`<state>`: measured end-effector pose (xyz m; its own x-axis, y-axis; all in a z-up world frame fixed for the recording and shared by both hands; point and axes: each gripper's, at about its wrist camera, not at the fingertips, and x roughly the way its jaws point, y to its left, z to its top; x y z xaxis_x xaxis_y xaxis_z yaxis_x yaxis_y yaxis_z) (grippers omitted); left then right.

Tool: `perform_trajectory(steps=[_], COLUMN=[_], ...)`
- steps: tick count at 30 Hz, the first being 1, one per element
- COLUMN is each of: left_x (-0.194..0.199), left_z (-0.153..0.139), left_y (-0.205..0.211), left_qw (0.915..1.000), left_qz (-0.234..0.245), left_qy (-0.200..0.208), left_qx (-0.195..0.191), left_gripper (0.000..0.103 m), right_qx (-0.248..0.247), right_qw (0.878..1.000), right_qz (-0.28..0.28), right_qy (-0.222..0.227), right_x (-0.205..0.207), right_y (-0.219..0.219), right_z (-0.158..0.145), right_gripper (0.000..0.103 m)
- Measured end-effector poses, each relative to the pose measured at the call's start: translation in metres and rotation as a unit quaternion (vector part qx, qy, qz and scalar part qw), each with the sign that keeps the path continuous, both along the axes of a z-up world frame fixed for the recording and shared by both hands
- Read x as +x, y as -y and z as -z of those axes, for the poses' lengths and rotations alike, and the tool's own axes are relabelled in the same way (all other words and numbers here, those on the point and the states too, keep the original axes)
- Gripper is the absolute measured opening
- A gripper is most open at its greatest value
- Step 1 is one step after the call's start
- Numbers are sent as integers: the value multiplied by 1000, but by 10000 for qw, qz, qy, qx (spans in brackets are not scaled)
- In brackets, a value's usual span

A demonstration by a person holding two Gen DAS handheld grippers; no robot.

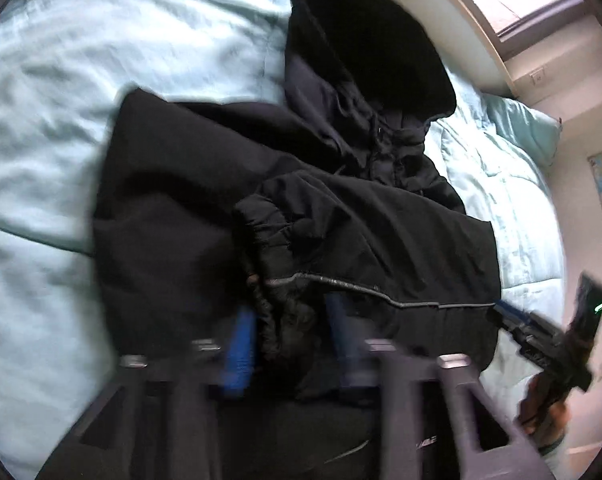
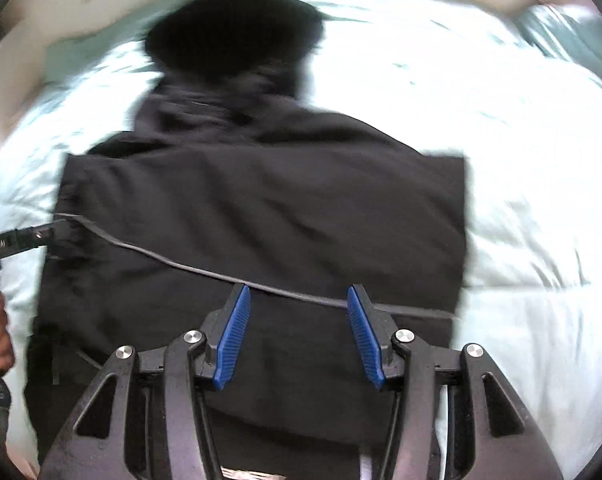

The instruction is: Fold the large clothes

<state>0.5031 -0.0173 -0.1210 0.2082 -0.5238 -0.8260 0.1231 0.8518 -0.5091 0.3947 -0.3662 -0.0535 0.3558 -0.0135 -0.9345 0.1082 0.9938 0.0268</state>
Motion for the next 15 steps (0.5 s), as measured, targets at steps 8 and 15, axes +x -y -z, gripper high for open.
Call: perform_trajectory(steps=[8,15], left_x=[-25,-38], left_z=[-72,-24], left_y=[-24,-76], left_qw=[9945,9965], left_qz=[-260,-678], left_qy=[993,73], left_qx=[-204,482], left_gripper=[18,18], right_qx=[45,181], right_qw=[9995,9996], right_qz=[296,235], right_qy=[56,22], right_x=[-18,-4], right_y=[33,17], right_z=[-4,10], right_gripper=[53,63])
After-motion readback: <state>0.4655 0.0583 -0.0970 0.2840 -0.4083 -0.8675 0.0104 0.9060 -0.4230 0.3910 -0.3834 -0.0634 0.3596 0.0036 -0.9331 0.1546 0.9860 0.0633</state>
